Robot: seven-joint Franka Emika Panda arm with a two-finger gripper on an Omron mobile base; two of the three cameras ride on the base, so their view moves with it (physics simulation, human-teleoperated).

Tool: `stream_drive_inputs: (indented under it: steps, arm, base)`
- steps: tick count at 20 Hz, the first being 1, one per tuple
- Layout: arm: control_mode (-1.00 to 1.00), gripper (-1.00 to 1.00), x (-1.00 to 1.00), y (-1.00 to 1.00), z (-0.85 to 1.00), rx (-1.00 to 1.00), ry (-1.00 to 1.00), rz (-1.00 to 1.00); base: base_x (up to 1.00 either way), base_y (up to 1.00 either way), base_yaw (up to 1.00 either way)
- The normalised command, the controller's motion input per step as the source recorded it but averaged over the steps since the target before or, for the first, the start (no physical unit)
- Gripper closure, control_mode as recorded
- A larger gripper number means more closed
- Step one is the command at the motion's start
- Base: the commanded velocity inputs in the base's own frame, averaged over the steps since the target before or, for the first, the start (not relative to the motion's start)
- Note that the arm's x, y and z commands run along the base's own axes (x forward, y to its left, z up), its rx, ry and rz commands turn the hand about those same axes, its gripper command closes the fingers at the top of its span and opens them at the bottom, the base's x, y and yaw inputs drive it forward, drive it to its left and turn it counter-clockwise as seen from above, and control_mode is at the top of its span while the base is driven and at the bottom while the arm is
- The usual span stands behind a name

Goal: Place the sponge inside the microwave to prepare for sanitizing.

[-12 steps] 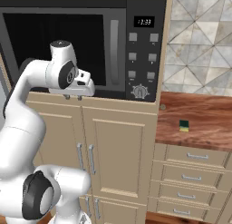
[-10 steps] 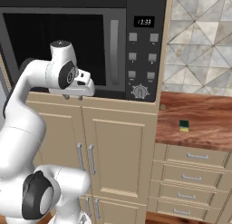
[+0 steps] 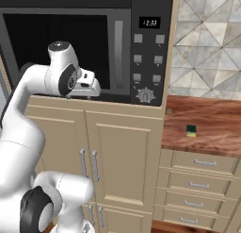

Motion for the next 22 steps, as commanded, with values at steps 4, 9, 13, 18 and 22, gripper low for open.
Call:
stream_drive_inputs:
  steps: [4,9,13,18,22]
  arm:
    - [-1.0,-1.0,-0.25,-0.34,0.62,-0.01,-0.22,-0.1]
    - [-1.0,-1.0,-0.56,-0.39,0.69,0.0,-0.23,-0.2]
    - [-1.0,-1.0,-0.34,-0.51,0.23,0.01,-0.07,-0.29]
    - [-1.0,-1.0,-0.12,-0.43,0.41,0.17,-0.1,-0.13]
    - [-1.0,-1.0,0.16,-0.43,0.05,0.13,0.03,-0.01]
  base:
    - [0.0,0.0,0.0]
    - [0.0,0.0,0.0]
    - [0.0,0.0,0.0]
    - [0.0,0.0,0.0]
    - [0.0,0.0,0.0]
